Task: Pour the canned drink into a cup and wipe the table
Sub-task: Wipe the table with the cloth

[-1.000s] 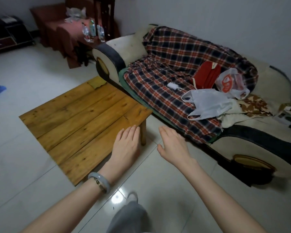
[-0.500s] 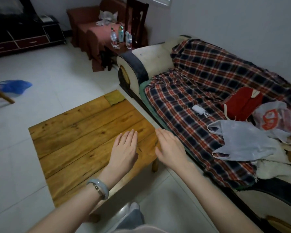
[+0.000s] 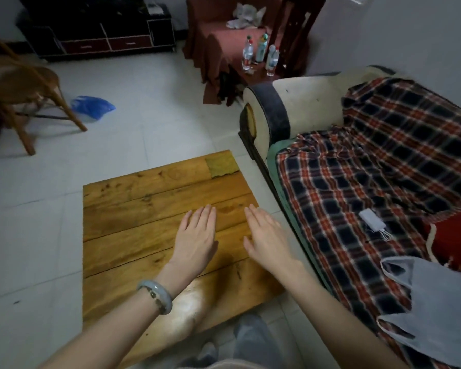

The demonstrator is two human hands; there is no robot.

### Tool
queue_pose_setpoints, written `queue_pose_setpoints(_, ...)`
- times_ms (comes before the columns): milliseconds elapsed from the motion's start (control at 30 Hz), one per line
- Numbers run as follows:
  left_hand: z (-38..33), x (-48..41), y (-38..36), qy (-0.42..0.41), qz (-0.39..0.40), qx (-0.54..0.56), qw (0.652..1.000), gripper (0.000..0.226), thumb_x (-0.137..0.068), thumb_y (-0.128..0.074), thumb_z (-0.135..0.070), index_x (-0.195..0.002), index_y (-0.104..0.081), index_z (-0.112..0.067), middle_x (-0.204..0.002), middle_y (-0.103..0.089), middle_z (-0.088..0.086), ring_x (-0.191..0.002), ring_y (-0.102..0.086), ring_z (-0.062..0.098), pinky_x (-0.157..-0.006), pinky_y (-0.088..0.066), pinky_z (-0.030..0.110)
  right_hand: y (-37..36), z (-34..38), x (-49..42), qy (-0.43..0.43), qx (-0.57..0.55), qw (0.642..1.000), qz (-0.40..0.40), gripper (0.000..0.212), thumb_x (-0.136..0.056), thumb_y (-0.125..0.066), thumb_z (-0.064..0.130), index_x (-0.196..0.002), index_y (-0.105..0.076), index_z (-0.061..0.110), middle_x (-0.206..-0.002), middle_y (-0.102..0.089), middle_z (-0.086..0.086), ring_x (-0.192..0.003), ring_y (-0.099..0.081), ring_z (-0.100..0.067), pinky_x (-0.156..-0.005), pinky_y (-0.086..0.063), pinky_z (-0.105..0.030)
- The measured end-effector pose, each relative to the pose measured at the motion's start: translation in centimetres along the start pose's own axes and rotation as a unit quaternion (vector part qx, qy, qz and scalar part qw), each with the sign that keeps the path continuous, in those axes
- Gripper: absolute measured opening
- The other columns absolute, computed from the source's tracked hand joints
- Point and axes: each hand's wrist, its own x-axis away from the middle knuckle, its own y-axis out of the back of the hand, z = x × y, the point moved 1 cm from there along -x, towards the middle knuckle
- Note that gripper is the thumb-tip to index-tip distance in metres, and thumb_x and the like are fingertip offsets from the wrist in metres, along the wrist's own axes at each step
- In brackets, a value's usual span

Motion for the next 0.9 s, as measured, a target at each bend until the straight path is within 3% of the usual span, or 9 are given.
queue_pose_setpoints(367,0.4,-10.0,-3.6,0.135,0.028,0.011,0.99,0.083,-0.058,-0.084,-0.035,-0.127,-0.054,0.001,-0.124,-0.06,0.016,-0.111,-0.059,0.03,-0.097,-0.046,0.044,-2.1,-6.9,-12.8,0.118,-0.024,0.991,0.055,0.065,-0.089,-0.054,0.026,-0.145,-0.027,0.009,-0.152,-0.029,-0.01,-0.14,-0.028,-0.024,-0.112,-0.027,-0.036)
queue_pose_setpoints(500,1.9,-13.1,-5.5,0.149,0.05,0.006,0.988,0.082,-0.06,-0.082,-0.036,-0.127,-0.053,0.0,-0.124,-0.06,0.015,-0.111,-0.058,0.03,-0.098,-0.045,0.043,-3.8,-8.8,-16.5,0.119,-0.021,0.991,0.057,0.064,-0.081,-0.065,0.022,-0.138,-0.042,0.005,-0.143,-0.043,-0.014,-0.131,-0.043,-0.028,-0.105,-0.037,-0.041)
queue_pose_setpoints(667,5.1,-16.5,-8.4,0.154,0.081,-0.004,0.985,0.082,-0.061,-0.081,-0.036,-0.127,-0.052,0.001,-0.126,-0.058,0.017,-0.113,-0.057,0.032,-0.099,-0.044,0.043,-6.6,-10.7,-21.0,0.118,-0.025,0.99,0.072,0.064,-0.077,-0.069,0.019,-0.134,-0.047,0.002,-0.138,-0.049,-0.016,-0.127,-0.048,-0.031,-0.101,-0.041,-0.044)
queue_pose_setpoints(900,9.4,-21.2,-14.1,0.139,0.121,-0.021,0.983,0.079,-0.058,-0.083,-0.031,-0.124,-0.055,0.002,-0.123,-0.061,0.018,-0.112,-0.059,0.032,-0.096,-0.046,0.043,-12.2,-12.6,-28.0,0.112,-0.039,0.989,0.088,0.061,-0.091,-0.05,0.02,-0.146,-0.025,0.009,-0.153,-0.026,-0.008,-0.142,-0.021,-0.023,-0.114,-0.012,-0.033)
